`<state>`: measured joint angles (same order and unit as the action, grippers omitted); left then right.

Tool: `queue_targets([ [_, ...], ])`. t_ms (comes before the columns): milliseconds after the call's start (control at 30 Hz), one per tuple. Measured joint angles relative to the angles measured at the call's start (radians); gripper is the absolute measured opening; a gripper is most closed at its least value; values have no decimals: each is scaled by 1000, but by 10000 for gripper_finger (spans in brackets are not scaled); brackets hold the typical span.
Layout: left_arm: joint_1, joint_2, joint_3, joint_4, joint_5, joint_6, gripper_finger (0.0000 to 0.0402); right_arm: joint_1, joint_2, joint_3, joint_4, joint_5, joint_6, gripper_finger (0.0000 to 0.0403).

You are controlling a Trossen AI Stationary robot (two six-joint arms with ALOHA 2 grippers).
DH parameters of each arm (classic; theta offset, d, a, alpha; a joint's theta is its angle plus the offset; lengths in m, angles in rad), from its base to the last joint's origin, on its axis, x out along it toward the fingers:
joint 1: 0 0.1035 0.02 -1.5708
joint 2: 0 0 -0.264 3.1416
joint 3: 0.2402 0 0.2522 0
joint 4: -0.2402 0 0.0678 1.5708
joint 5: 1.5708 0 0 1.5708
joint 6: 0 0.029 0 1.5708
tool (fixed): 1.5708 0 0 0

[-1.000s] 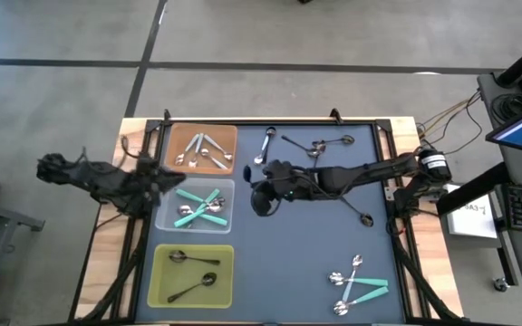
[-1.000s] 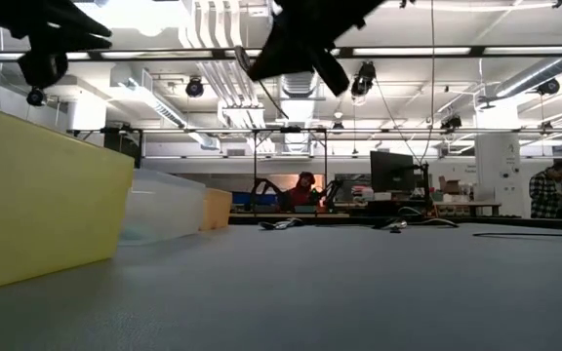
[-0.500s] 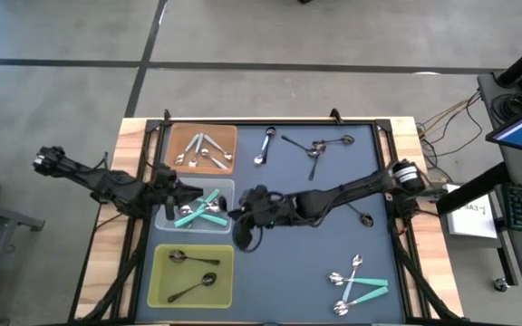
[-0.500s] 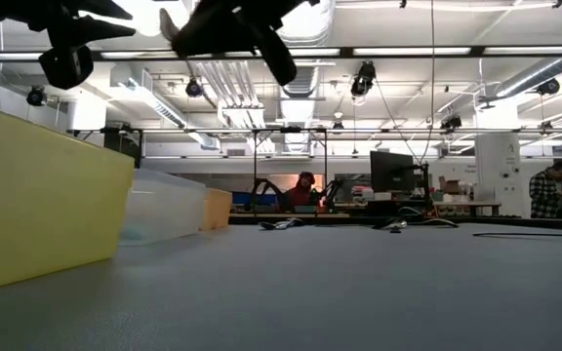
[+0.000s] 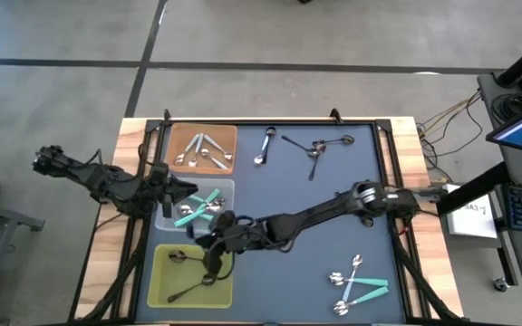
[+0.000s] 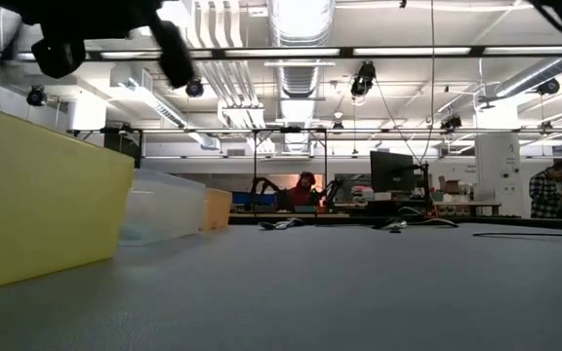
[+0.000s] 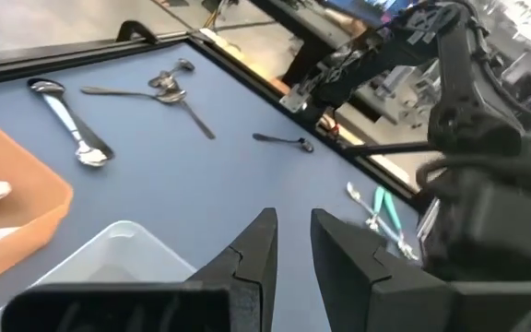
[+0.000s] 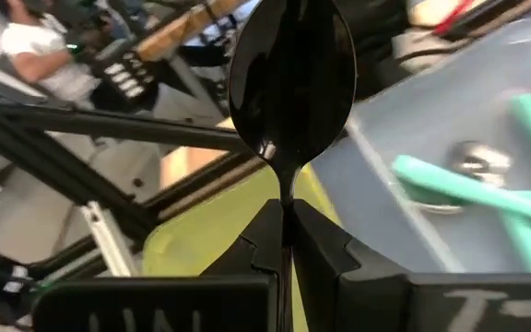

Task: Sort silverware by color (type)
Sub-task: Put the black spoon into the yellow bin

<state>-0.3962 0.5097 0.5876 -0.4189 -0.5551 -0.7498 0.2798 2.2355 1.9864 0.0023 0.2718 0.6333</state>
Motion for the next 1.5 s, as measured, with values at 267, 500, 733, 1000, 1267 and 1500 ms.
queue_targets([
  [267, -2, -40, 129, -232, 16, 12, 52, 12, 179, 232, -117, -77, 104, 11],
  [500, -2, -86, 179, -263, 15, 68, 52, 15, 214, 326, -293, -122, 155, 52],
  [733, -2, -92, 177, -263, 14, 57, 52, 17, 122, 348, -620, -122, 106, 86],
  [1000, -2, -81, 171, -263, 13, 23, 52, 35, -15, 342, -1343, 23, 124, 86],
  [1267, -2, -56, 170, -255, -51, 7, 52, 43, -174, 87, -1482, 72, 139, 86],
  [1500, -2, -16, 169, -253, -98, 3, 52, 43, -460, -419, -1290, 61, 301, 84],
])
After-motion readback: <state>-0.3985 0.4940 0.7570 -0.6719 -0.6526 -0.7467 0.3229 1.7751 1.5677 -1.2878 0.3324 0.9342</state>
